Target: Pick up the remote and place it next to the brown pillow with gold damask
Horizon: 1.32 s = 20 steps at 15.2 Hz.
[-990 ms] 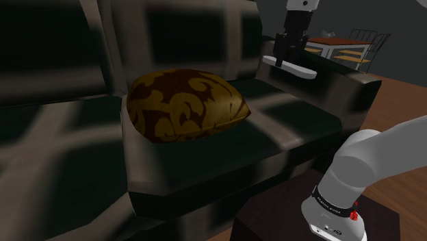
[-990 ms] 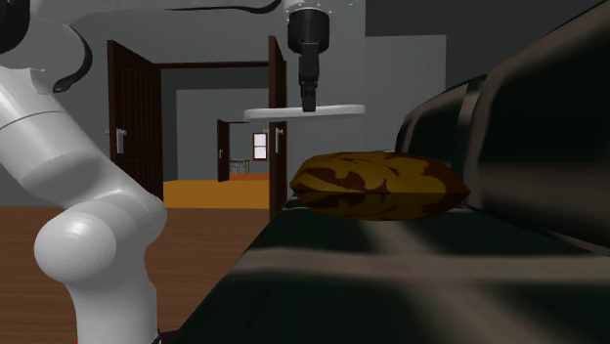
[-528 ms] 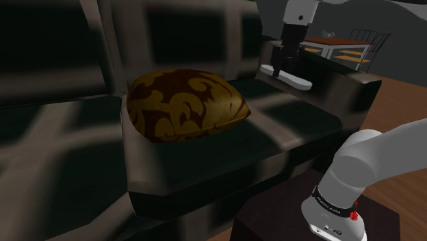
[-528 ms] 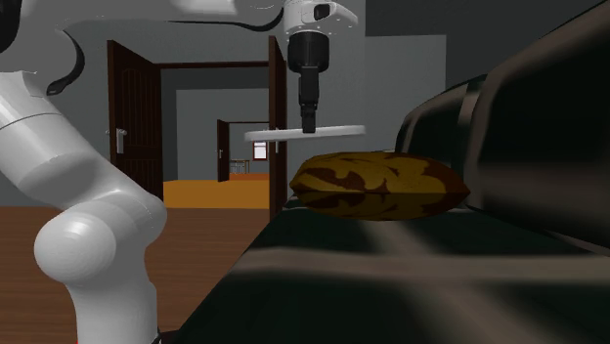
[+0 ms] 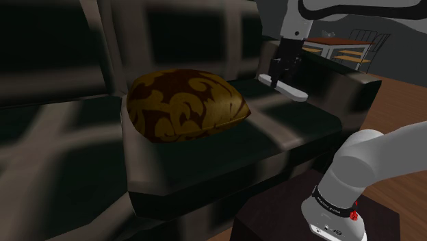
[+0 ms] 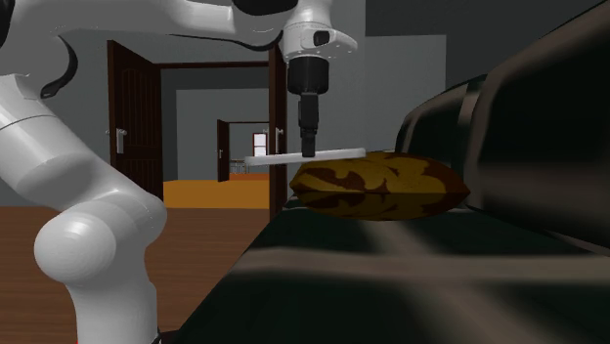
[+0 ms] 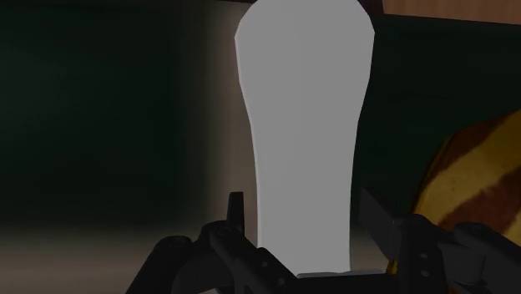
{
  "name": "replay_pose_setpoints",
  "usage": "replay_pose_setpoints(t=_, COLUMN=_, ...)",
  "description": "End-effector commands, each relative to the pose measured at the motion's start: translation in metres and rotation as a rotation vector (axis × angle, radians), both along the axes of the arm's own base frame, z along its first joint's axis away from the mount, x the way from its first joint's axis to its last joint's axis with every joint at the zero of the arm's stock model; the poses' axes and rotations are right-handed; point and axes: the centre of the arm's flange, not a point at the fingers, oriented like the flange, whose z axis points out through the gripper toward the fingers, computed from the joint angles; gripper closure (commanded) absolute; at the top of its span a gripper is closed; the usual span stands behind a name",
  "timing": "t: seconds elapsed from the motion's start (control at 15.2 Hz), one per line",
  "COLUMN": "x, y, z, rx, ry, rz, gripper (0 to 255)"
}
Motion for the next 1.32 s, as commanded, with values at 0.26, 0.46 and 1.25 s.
replay_pose_setpoints(t=0.26, x=0.000, y=0.001, z=-0.032, rx=0.000, ry=-0.001, rz=0.000, gripper=255)
replay_pose_setpoints(t=0.46, x=0.000, y=0.001, z=-0.048, rx=0.000, ry=-0.001, rz=0.000, gripper=255)
replay_pose_setpoints(t=1.25, x=0.000, y=0.001, z=-0.112, rx=0.000, ry=-0.001, rz=0.000, gripper=255)
